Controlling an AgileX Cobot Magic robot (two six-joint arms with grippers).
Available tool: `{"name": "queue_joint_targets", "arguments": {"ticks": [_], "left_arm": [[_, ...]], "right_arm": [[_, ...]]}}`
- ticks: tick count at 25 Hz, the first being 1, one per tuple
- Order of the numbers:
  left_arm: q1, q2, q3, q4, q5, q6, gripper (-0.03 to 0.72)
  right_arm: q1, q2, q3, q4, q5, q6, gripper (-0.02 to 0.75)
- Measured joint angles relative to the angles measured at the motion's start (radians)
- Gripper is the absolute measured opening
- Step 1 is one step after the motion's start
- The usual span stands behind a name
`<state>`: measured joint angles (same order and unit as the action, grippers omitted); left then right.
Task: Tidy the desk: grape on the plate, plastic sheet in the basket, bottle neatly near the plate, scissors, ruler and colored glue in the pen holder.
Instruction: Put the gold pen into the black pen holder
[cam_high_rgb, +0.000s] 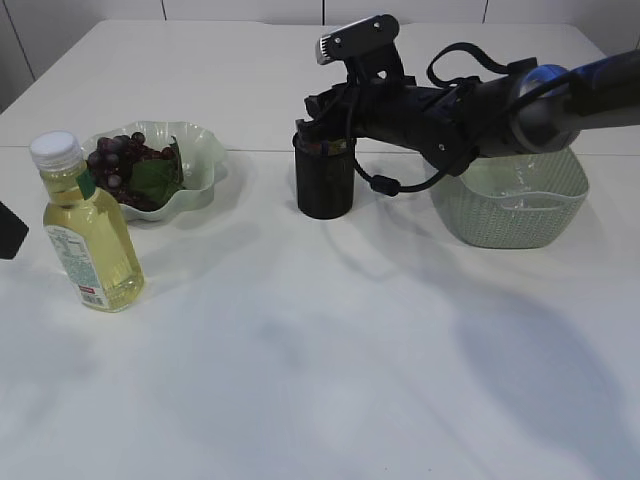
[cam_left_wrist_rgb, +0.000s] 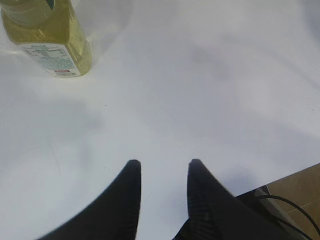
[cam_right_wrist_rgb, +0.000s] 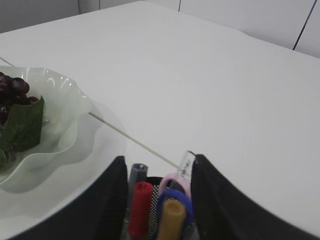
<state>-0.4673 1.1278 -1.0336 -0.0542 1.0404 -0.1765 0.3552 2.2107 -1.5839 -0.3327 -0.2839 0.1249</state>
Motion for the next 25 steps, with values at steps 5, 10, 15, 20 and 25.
{"name": "queue_joint_targets", "arguments": {"ticks": [5,10,15,20,25], "left_arm": [[0.0,0.0,0.0,0.0,-0.002,0.0,0.239],[0.0,0.0,0.0,0.0,-0.004,0.0,0.239],[0.0,0.0,0.0,0.0,-0.009,0.0,0.239],[0.0,0.0,0.002,-0.036,-0.099,0.0,0.239],[0.0,-0.001,0.002,-0.198,-0.329,0.021,0.239]], "right_arm": [[0.0,0.0,0.0,0.017,0.025,0.019,0.439],[0.005,-0.079,0.0,0.021,0.136,0.053,0.448],[0.046,-0.249,0.0,0.035,0.408,0.064,0.449],[0.105,-0.445,0.0,0.118,0.817,0.066,0.449],[0.156,-0.598,0.0,0.198,1.116,0.068,0.449]]}}
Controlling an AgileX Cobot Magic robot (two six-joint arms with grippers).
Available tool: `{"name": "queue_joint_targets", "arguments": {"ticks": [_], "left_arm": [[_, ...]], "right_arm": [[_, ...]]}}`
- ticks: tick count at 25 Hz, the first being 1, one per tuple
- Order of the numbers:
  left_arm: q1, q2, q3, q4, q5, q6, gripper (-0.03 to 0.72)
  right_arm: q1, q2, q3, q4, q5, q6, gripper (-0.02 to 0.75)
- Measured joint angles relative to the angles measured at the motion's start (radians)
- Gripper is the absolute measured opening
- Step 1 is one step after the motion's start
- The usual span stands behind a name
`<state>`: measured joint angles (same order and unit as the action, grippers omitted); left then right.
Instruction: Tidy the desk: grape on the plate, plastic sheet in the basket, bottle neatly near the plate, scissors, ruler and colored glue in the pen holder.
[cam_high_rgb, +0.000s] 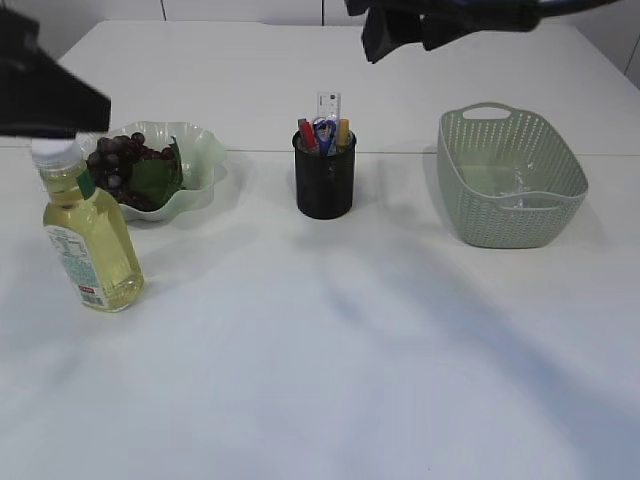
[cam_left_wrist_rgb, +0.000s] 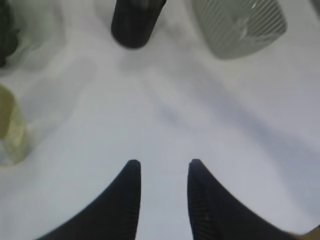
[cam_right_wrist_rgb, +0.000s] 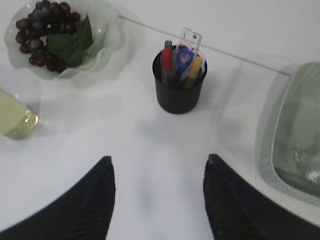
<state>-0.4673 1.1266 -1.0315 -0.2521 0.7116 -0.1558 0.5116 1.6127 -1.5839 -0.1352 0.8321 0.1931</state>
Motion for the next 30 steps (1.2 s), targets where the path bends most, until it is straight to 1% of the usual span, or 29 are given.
{"name": "queue_joint_targets", "arguments": {"ticks": [3,5,7,11,13,15,18,21,26,30], "left_arm": [[0.0,0.0,0.0,-0.081,-0.113,0.079,0.239],[0.0,0.0,-0.006,-0.087,-0.148,0.112,0.239],[0.0,-0.003,-0.022,-0.03,-0.153,0.128,0.239],[0.0,-0.056,-0.032,0.162,-0.073,0.136,0.239],[0.0,-0.112,-0.028,0.219,-0.01,0.137,0.239],[0.0,-0.178,-0.009,0.241,0.035,0.137,0.24],[0.0,-0.303,0.033,0.241,0.106,0.137,0.244],[0.0,-0.441,0.073,0.228,0.2,0.156,0.255],[0.0,-0.633,0.136,0.175,0.308,0.168,0.276],[0.0,-0.775,0.211,0.126,0.351,0.168,0.279]], "right_arm": [[0.005,-0.054,0.0,0.012,0.133,0.0,0.449],[0.006,-0.068,0.0,0.016,0.189,0.0,0.449],[0.009,-0.08,0.0,0.023,0.222,0.0,0.449],[0.047,-0.137,0.035,0.015,0.227,0.0,0.449],[0.076,-0.191,0.084,-0.001,0.206,0.0,0.449],[0.103,-0.253,0.139,-0.005,0.176,0.0,0.449],[0.13,-0.372,0.231,-0.003,0.151,0.0,0.449],[0.138,-0.507,0.327,0.018,0.149,-0.004,0.449],[0.14,-0.753,0.504,0.034,0.149,-0.013,0.449],[0.14,-0.943,0.643,0.036,0.155,-0.031,0.449]]}}
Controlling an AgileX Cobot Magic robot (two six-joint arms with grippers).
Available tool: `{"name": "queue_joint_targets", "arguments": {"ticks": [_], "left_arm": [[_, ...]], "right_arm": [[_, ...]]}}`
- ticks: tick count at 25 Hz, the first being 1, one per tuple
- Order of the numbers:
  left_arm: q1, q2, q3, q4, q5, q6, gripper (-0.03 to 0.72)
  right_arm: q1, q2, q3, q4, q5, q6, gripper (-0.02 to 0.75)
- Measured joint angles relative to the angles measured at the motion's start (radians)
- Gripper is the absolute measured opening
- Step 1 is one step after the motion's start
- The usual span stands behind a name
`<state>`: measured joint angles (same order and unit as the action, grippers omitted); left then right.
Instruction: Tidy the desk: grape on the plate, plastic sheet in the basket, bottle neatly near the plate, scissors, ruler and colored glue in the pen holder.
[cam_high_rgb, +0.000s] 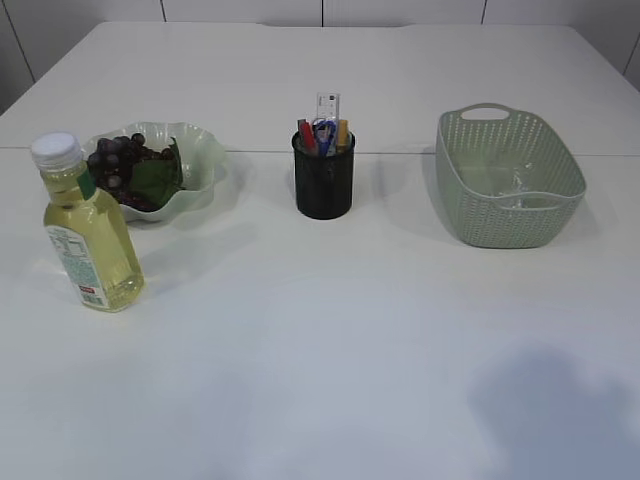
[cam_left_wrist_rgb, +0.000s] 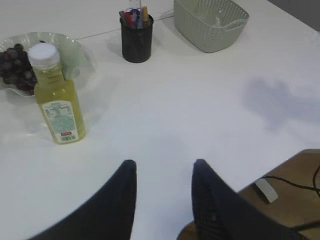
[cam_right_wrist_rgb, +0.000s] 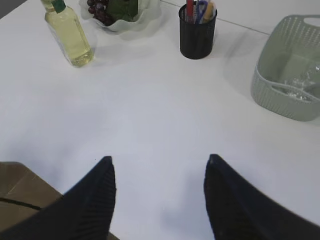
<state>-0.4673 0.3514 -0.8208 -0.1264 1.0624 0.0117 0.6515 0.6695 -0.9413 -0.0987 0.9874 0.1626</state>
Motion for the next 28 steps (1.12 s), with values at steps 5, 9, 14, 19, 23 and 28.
{"name": "queue_joint_targets", "arguments": {"ticks": [5,9,14,19,23,28], "left_arm": [[0.0,-0.164,0.105,-0.029,0.048,0.0,0.28],[0.0,-0.271,0.195,-0.033,0.075,0.0,0.281],[0.0,-0.341,0.273,-0.028,0.073,0.002,0.281],[-0.002,-0.341,0.291,0.061,0.054,0.004,0.279],[-0.002,-0.341,0.291,0.072,0.047,0.004,0.279],[-0.002,-0.341,0.291,0.075,0.047,0.004,0.279]], "right_arm": [[0.0,-0.215,0.151,0.002,0.028,-0.023,0.449],[0.0,-0.371,0.244,0.008,0.042,-0.03,0.449],[0.0,-0.508,0.3,0.015,0.048,-0.04,0.449],[0.0,-0.576,0.337,-0.001,0.048,-0.066,0.449],[0.0,-0.618,0.405,-0.006,0.05,-0.068,0.449],[0.0,-0.676,0.414,-0.007,0.052,-0.068,0.449]]}}
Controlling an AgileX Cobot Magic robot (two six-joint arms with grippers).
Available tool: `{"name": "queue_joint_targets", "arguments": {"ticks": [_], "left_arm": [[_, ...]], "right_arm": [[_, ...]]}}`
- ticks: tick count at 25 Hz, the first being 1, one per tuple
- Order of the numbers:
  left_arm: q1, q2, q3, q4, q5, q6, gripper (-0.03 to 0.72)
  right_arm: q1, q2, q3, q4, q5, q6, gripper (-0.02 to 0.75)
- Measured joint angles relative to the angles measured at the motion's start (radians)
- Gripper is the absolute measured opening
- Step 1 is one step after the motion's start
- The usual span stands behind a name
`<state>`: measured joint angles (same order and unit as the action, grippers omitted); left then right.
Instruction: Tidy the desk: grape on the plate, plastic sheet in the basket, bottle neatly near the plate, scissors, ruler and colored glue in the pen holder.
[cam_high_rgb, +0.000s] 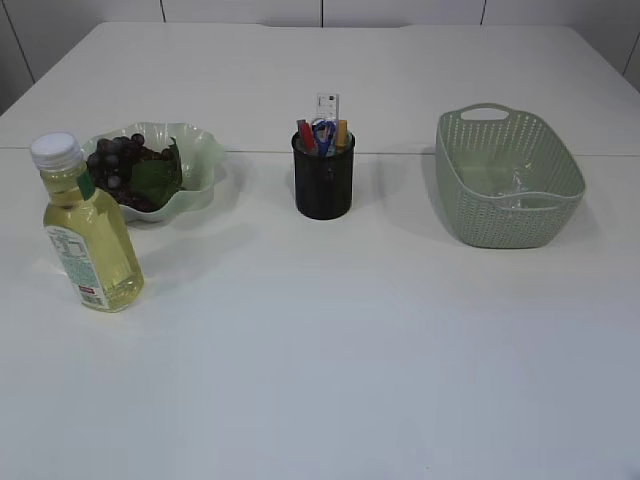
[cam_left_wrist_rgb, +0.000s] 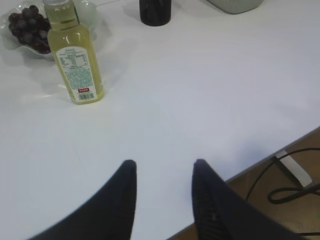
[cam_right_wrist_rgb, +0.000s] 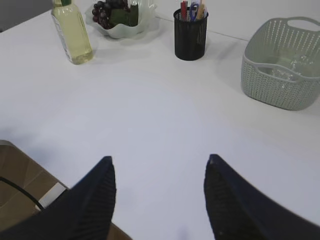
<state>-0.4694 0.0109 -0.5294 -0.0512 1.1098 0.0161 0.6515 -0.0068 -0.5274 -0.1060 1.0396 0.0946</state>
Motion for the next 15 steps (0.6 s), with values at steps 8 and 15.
{"name": "queue_joint_targets", "arguments": {"ticks": [8,15], "left_arm": [[0.0,0.0,0.0,0.002,0.0,0.0,0.278],[0.0,0.0,0.0,0.002,0.0,0.0,0.262]], "right_arm": [[0.0,-0.01,0.024,0.002,0.106,-0.005,0.449],[0.0,-0.01,0.024,0.004,0.106,-0.008,0.449]]}}
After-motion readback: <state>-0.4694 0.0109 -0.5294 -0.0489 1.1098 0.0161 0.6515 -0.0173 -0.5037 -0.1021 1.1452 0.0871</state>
